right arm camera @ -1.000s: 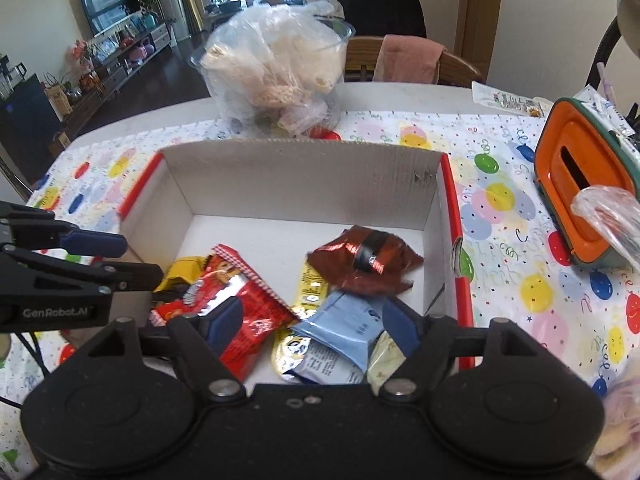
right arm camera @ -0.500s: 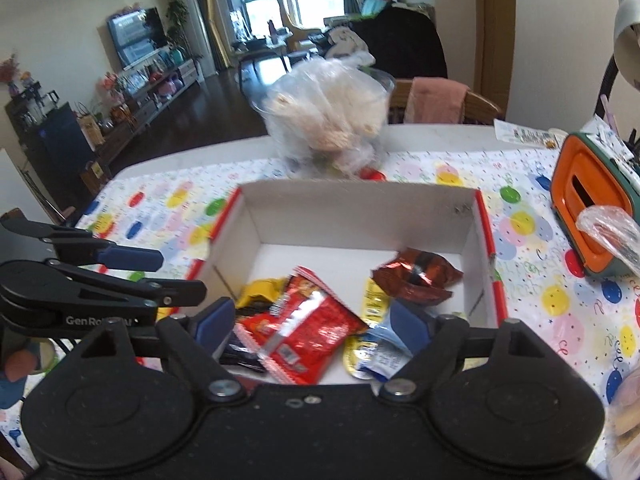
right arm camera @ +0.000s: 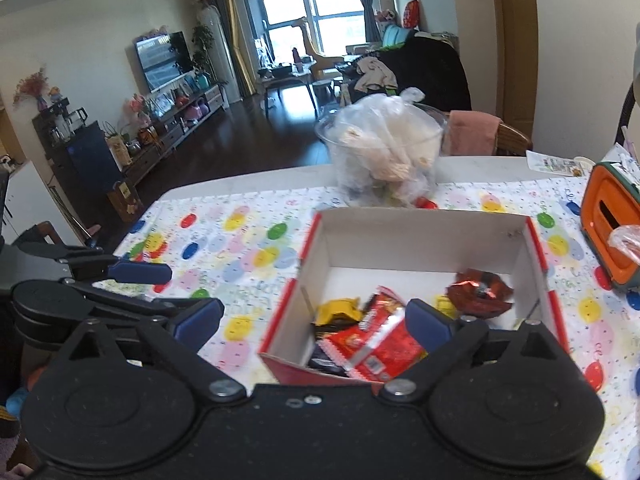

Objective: Organize snacks
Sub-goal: 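Withdraw both tools from the box toward the remaining snacks, then grasp the green packet with the right tool while the left tool grasps the blue candy, then carry both snacks into the red box and open both tools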

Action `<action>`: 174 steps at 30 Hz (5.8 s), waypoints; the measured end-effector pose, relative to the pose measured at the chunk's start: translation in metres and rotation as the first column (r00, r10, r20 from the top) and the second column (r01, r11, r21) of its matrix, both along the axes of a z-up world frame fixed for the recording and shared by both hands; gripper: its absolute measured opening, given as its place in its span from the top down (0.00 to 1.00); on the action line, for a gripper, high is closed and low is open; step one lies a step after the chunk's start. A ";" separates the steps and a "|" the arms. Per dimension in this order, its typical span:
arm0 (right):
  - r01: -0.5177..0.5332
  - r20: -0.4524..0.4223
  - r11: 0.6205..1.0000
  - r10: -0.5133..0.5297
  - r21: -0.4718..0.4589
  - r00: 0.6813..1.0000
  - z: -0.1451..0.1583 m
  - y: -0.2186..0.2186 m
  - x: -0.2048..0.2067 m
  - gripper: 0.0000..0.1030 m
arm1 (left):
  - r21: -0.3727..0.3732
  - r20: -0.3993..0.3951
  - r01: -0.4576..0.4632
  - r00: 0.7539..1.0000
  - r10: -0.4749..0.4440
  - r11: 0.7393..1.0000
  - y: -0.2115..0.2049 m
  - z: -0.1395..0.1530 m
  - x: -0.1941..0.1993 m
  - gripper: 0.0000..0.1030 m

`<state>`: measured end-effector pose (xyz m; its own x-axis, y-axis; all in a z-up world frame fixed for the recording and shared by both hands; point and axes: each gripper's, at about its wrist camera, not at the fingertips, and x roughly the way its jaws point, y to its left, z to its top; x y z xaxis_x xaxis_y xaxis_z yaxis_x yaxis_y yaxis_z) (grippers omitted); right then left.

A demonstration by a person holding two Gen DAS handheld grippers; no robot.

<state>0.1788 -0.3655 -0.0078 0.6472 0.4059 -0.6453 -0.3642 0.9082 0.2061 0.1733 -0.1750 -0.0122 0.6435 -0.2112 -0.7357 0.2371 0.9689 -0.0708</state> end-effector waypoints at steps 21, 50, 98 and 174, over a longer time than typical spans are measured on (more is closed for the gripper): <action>-0.142 -0.064 0.989 0.140 -0.039 0.988 -0.030 0.143 -0.019 0.00 | -0.010 -0.013 -0.271 0.962 0.271 0.962 0.162 -0.025 -0.074 0.21; -0.418 -0.242 0.867 0.359 -0.272 0.901 -0.133 0.349 0.040 0.21 | 0.009 -0.219 -0.536 0.822 0.525 0.844 0.259 -0.126 -0.074 0.21; -0.233 -0.194 0.961 0.203 -0.148 0.960 -0.072 0.203 0.033 0.61 | -0.050 -0.261 -0.455 0.865 0.428 0.889 0.219 -0.092 -0.038 0.88; 0.110 -0.200 0.968 -0.156 -0.226 0.967 -0.102 -0.094 0.097 0.48 | 0.164 -0.281 0.034 0.959 0.014 0.986 -0.129 -0.095 0.121 0.88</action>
<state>0.2756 -0.4599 -0.1094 0.5227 0.1650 -0.8364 -0.2056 0.9765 0.0642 0.2944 -0.3041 -0.1072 0.4045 -0.0766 -0.9113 0.2403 0.9704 0.0251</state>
